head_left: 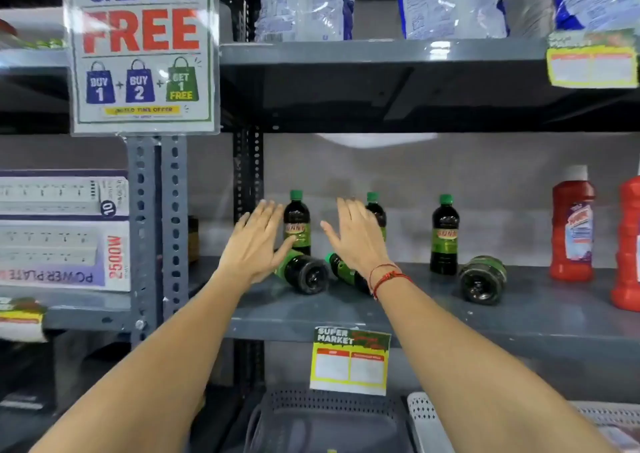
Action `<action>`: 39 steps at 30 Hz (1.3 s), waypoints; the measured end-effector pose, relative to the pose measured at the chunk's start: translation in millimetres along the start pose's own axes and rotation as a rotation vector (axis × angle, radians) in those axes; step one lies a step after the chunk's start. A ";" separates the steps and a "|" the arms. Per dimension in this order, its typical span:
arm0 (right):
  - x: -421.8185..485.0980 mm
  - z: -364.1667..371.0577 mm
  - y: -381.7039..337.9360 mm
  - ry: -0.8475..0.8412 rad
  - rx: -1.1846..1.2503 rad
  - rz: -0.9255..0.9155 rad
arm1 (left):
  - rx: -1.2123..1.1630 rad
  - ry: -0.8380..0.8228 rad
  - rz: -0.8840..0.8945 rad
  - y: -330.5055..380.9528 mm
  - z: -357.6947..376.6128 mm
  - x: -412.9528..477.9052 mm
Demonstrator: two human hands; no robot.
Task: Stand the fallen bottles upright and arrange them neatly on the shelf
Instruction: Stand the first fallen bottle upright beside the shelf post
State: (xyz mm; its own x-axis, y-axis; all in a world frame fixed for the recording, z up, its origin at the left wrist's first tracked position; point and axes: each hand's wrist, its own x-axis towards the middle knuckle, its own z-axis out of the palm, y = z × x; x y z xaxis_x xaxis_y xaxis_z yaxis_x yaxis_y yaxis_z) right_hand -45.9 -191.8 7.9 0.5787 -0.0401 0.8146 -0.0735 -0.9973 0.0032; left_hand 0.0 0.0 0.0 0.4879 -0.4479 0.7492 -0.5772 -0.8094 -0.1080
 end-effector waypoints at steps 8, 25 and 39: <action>-2.2 40.9 -53.9 -0.394 0.225 0.186 | -0.157 -0.439 -0.044 -21.9 21.2 -52.6; 3.5 65.7 -78.3 -0.261 0.868 0.763 | -0.177 -0.475 -0.144 -21.3 32.0 -78.4; 39.3 51.6 -123.2 -0.720 0.574 0.471 | -0.197 -0.474 -0.103 -19.7 33.6 -78.8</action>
State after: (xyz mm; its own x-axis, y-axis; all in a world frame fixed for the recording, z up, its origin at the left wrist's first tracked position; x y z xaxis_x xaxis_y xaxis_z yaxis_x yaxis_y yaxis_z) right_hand 27.8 -73.7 9.5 0.9542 -0.2735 0.1210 -0.1295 -0.7425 -0.6572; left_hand -5.1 38.5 -78.9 0.7651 -0.5295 0.3665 -0.6006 -0.7921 0.1093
